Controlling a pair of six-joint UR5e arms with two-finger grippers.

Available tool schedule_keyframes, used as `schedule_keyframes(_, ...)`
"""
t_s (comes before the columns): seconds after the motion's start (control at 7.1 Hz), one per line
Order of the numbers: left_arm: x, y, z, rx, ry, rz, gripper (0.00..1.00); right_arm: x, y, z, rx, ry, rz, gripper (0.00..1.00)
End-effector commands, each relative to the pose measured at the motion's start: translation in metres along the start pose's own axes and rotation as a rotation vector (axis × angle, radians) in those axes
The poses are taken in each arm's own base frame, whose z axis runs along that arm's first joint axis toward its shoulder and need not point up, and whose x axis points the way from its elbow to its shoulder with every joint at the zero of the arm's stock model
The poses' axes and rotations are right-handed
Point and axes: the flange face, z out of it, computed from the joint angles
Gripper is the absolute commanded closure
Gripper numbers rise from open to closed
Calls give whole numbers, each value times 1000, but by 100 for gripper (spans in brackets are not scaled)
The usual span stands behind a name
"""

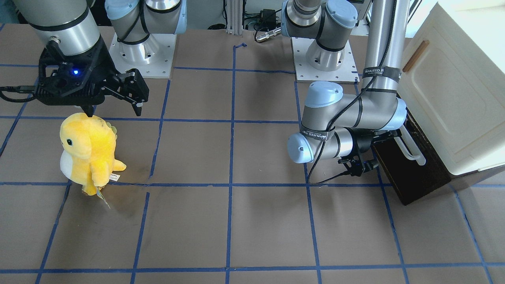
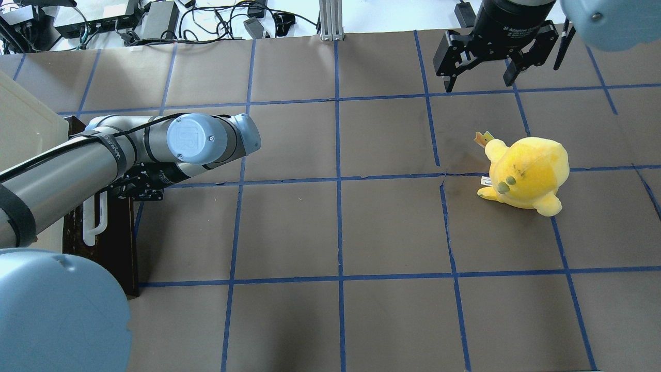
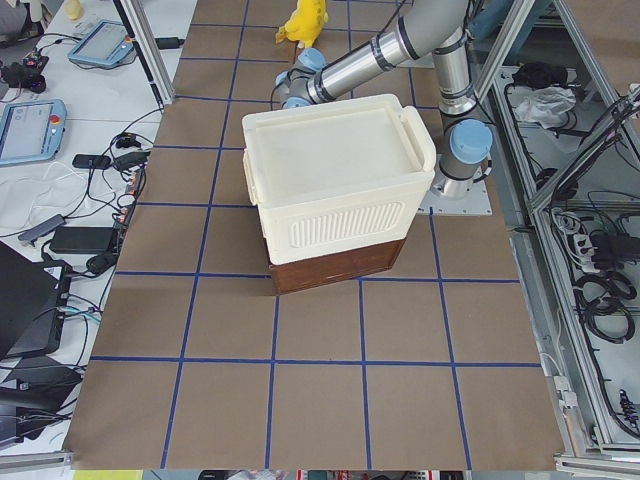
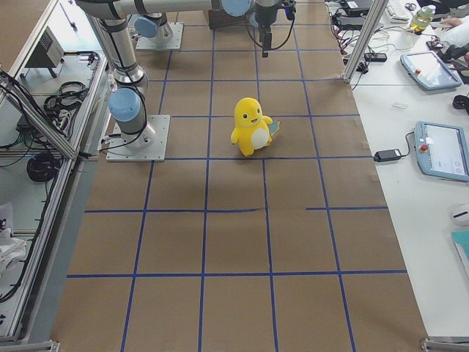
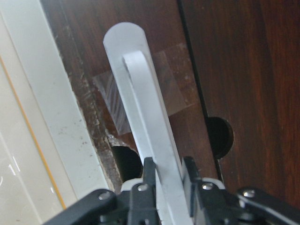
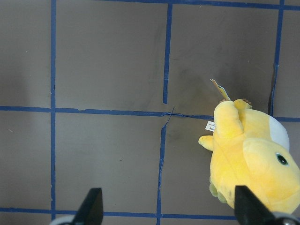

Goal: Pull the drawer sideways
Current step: 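Pull the handle with the left gripper, sliding the drawer out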

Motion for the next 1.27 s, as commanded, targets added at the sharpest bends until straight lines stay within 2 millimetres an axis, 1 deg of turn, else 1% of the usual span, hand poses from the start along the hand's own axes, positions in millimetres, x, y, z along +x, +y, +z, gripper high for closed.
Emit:
schedule_keyframes(0.0,3,-1,-1,0,0,0,79,0,0,0,0,0,0,0)
schedule_keyframes(0.42,8,-1,-2,3,-5,-14,79,0,0,0,0,0,0,0)
schedule_keyframes(0.7,12,3,-14,28,-6,-17,79,0,0,0,0,0,0,0)
schedule_keyframes(0.85,13,4,-17,35,-9,-44,80,0,0,0,0,0,0,0)
schedule_keyframes(1.13,15,7,-21,44,-12,-39,80,0,0,0,0,0,0,0)
